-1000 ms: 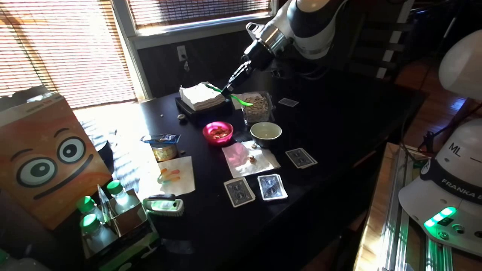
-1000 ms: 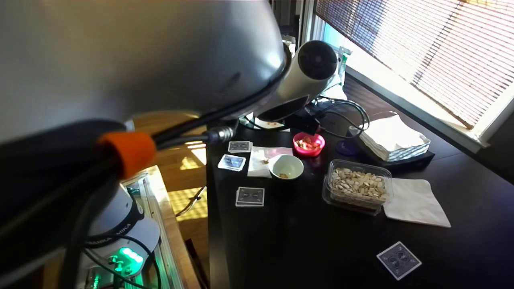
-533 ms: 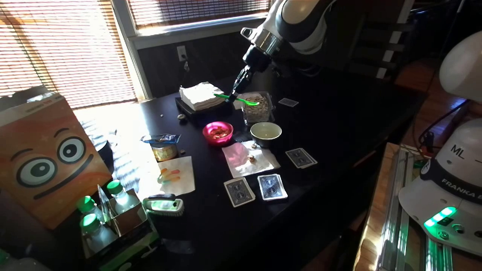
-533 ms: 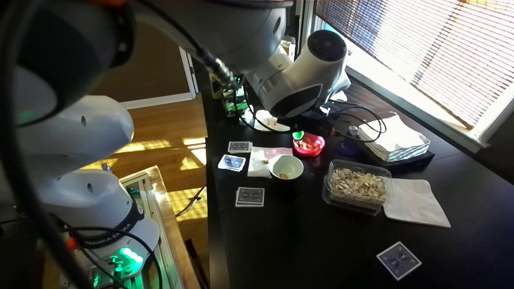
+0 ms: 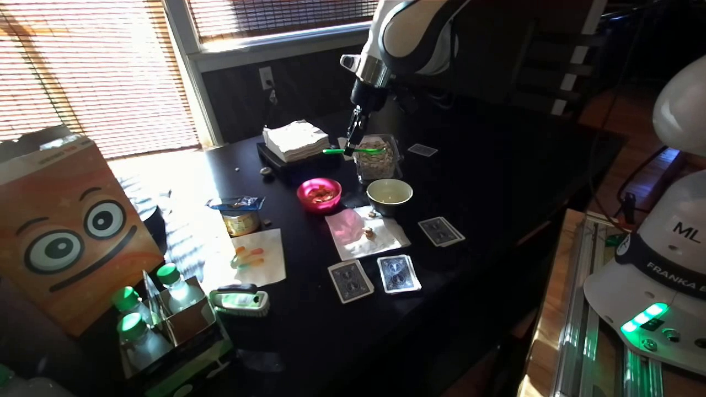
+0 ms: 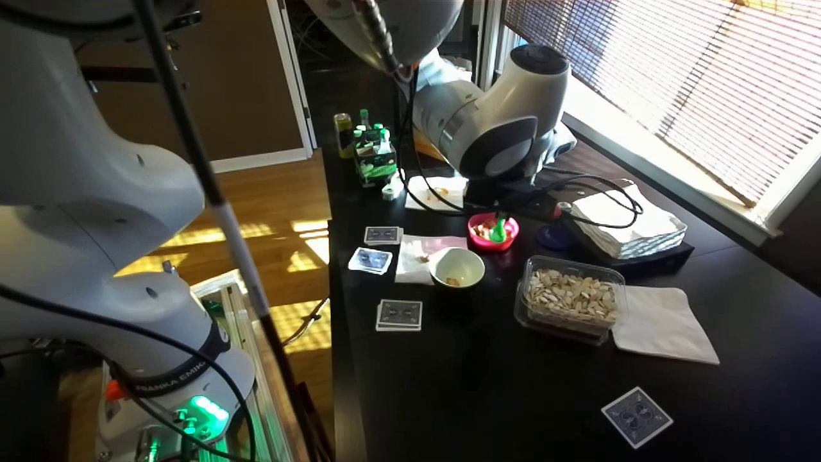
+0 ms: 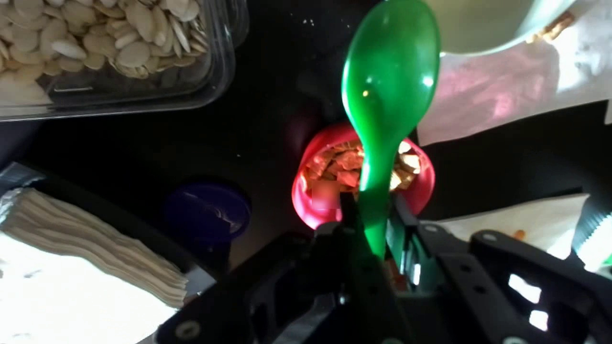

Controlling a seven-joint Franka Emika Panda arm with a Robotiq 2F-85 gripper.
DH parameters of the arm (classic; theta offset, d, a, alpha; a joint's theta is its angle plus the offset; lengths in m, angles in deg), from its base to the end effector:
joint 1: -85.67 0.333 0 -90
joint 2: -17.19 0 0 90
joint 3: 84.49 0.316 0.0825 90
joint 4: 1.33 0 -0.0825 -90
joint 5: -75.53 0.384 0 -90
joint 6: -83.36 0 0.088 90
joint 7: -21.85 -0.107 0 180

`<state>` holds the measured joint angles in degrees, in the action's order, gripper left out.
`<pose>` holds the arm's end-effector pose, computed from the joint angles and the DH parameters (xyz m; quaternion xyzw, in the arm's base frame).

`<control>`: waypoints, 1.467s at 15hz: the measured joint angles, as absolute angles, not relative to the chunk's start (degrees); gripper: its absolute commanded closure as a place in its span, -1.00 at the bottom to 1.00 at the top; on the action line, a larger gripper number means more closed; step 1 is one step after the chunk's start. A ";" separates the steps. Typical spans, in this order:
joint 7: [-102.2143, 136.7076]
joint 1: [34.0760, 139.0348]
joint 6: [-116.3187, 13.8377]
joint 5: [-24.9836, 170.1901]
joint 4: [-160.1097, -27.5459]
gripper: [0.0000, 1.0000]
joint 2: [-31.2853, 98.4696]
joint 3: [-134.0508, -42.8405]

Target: Use the green spoon to place some contents from the pink bowl into the black and white bowl.

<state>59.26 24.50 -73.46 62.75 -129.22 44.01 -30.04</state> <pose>0.5652 -0.0642 0.2715 -0.9346 -0.3063 -0.1668 0.0698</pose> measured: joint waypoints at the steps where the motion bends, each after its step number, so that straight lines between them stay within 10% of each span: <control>1: 59.26 27.36 -73.07 63.07 -128.49 0.91 43.41 -32.86; 22: 60.50 62.68 -79.76 76.21 -121.09 0.90 47.46 -66.58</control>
<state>60.50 62.68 -79.76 76.21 -121.09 47.46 -66.58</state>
